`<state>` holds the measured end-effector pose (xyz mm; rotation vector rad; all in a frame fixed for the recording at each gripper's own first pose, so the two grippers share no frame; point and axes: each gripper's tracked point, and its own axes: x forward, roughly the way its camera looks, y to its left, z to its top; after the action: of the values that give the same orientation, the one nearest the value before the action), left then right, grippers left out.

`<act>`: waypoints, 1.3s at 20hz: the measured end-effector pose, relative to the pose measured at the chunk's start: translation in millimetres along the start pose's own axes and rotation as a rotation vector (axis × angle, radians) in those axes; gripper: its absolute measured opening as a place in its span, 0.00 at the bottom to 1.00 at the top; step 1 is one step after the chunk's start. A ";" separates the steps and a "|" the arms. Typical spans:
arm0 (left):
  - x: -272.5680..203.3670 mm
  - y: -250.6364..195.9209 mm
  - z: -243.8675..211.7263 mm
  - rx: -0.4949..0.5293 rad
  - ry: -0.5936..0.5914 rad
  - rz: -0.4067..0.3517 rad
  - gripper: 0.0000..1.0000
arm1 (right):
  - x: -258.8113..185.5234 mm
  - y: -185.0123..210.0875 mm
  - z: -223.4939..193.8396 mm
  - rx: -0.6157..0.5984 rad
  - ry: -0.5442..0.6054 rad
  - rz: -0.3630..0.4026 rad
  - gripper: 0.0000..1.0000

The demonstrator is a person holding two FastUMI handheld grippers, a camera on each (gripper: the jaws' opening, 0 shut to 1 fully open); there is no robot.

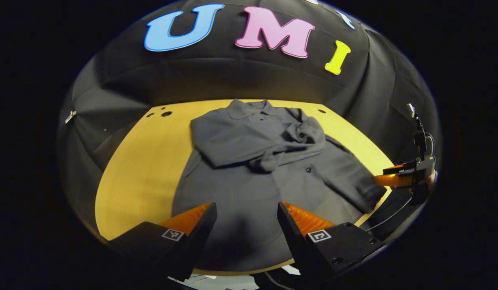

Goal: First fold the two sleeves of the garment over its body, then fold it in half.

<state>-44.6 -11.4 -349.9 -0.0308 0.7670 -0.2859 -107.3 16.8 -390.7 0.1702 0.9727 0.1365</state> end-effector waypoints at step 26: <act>33.2 21.8 -60.4 -0.015 0.185 0.003 0.14 | 42.8 11.7 -28.6 -0.088 0.119 0.067 0.26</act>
<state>-58.2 5.3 -418.9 -0.0176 0.9531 -0.2822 -107.7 38.8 -438.8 0.1147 1.0781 0.2524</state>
